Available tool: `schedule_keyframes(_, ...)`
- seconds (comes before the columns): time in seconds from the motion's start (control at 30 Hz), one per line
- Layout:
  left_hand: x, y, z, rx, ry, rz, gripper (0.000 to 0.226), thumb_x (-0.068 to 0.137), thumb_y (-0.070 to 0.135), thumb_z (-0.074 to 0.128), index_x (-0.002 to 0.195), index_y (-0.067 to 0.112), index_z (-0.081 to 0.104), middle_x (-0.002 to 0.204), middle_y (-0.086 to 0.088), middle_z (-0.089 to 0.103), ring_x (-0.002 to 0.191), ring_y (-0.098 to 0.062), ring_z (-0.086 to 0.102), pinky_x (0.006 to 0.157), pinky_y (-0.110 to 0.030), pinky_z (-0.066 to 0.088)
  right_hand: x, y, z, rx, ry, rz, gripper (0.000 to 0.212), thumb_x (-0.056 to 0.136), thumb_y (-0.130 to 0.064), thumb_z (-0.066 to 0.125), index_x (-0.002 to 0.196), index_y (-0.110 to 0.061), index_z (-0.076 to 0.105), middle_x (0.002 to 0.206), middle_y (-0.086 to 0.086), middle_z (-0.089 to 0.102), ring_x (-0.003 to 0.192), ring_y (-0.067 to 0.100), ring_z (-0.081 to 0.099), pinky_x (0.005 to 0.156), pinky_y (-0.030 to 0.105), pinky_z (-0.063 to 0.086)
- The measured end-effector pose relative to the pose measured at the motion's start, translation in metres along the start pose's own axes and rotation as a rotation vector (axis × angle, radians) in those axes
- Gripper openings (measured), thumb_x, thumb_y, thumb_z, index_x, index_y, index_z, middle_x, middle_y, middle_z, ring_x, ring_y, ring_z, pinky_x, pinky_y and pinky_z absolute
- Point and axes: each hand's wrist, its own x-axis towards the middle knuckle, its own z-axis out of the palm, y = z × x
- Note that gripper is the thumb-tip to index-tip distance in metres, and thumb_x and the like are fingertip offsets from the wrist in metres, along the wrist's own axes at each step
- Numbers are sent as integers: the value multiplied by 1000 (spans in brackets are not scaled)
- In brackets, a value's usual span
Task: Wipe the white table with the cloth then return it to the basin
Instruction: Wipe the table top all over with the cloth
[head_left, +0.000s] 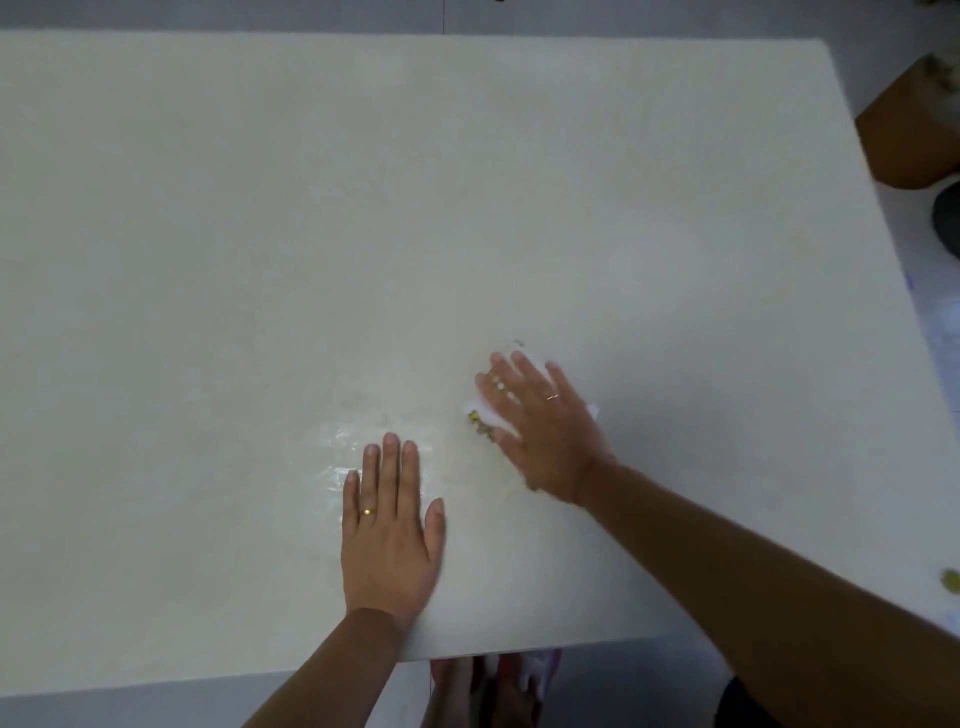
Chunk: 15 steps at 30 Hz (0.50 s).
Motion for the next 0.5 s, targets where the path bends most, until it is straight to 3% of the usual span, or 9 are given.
schedule_keyframes(0.1,7,4,-9,-29,4,34,63,94,36,30,148,4,29,157,-13,23,146,-27,17,119,-44,7,16,47,-4,76,9,373,59,96,-40,22,150,-24,9,160,6,4,147,26,1,118,45,3)
schedule_keyframes(0.17,25,9,-20,-54,36,74,62,94,35,31,148,5,30,157,-12,25,146,-28,19,120,-42,6,32,41,-6,199,92,703,60,97,-37,31,150,-21,11,160,7,5,147,27,2,117,46,1)
schedule_keyframes(0.23,54,19,-30,-83,88,112,60,95,34,32,146,3,34,154,-15,29,144,-31,23,119,-43,9,48,11,-7,232,81,845,62,96,-41,28,151,-20,7,160,8,2,146,29,-1,116,49,-1)
schedule_keyframes(0.3,88,27,-38,-91,115,132,59,95,33,30,145,1,34,153,-17,30,143,-33,24,118,-43,10,55,-19,-6,162,52,655,63,95,-45,21,151,-21,5,160,7,1,146,30,-3,116,49,-3)
schedule_keyframes(0.4,125,25,-34,-51,48,141,59,101,36,24,151,6,15,160,-12,13,148,-25,7,120,-38,-1,43,-12,-9,97,31,254,60,94,-45,21,149,-22,19,159,5,14,146,27,8,118,49,11)
schedule_keyframes(0.5,135,14,-22,-5,-25,171,64,100,45,16,152,10,2,161,-8,-1,148,-20,-7,120,-36,-7,40,34,-11,90,56,183,57,95,-38,34,148,-21,24,158,5,18,146,26,13,117,47,14)
